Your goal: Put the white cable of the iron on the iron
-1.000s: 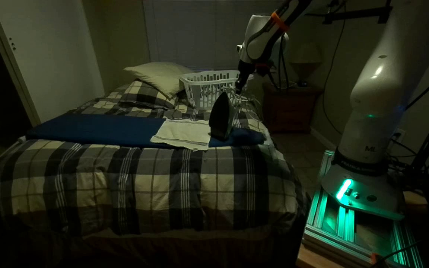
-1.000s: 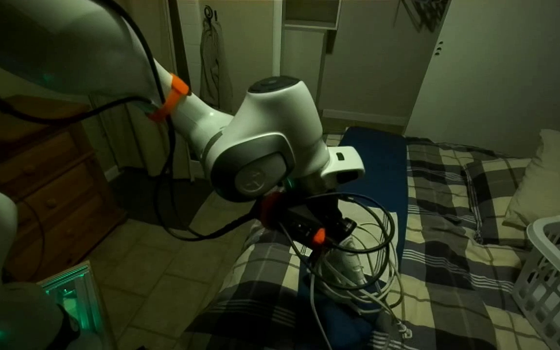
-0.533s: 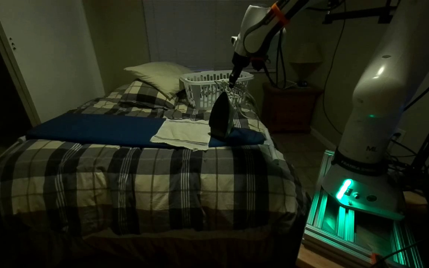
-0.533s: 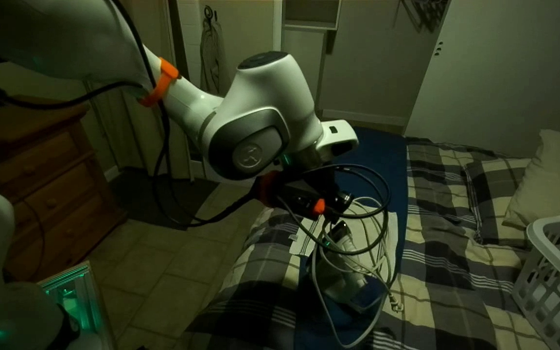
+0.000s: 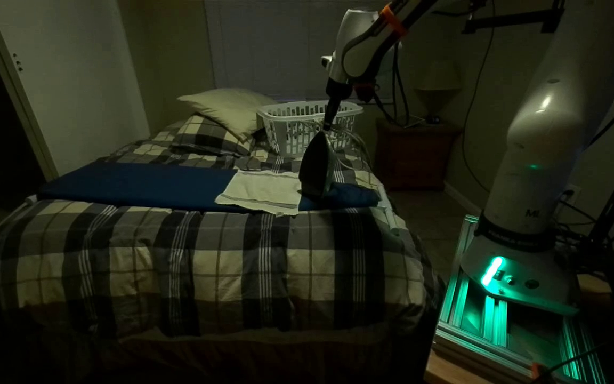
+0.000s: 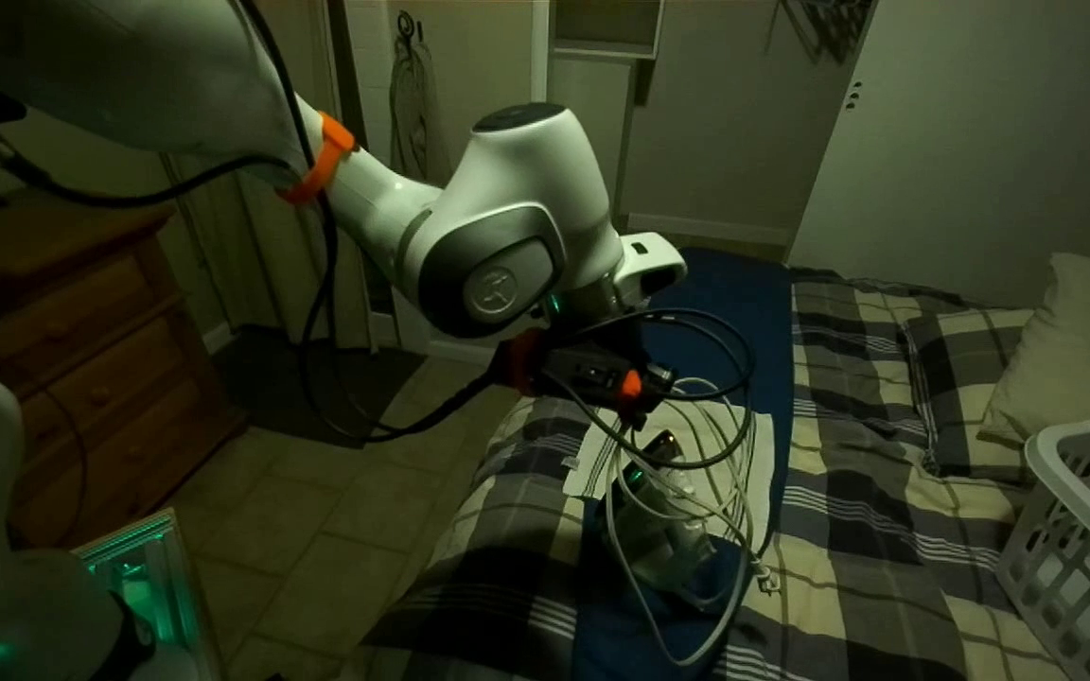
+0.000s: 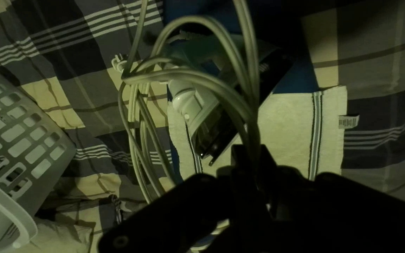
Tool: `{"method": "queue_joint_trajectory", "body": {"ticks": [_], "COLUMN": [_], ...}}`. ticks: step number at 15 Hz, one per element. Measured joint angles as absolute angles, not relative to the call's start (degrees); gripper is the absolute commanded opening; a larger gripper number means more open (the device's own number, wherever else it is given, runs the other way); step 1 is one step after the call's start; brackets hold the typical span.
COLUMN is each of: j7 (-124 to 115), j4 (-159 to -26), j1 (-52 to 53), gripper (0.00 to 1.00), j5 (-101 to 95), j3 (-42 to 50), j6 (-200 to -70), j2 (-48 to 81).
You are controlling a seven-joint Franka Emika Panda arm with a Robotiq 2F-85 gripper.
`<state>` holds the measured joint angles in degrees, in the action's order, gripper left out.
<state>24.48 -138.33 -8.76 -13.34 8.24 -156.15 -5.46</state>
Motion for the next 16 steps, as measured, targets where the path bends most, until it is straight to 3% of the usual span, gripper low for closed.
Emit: {"method": "queue_joint_trajectory", "body": {"ticks": [5, 6, 8, 16], "j7": [29.64, 30.73, 32.45, 36.77], "j4": [-136.37, -135.96, -135.1, -132.97], "j1": [-8.14, -8.06, -8.0, -7.92], "gripper": [0.03, 0.35, 0.41, 0.98], "j5": [-13.31, -13.23, -13.06, -10.44], "j3": [8.24, 8.22, 8.12, 6.33], "j6": [-154.67, -154.67, -154.65, -153.91], "j2": [-1.58, -0.74, 0.84, 2.03]}}
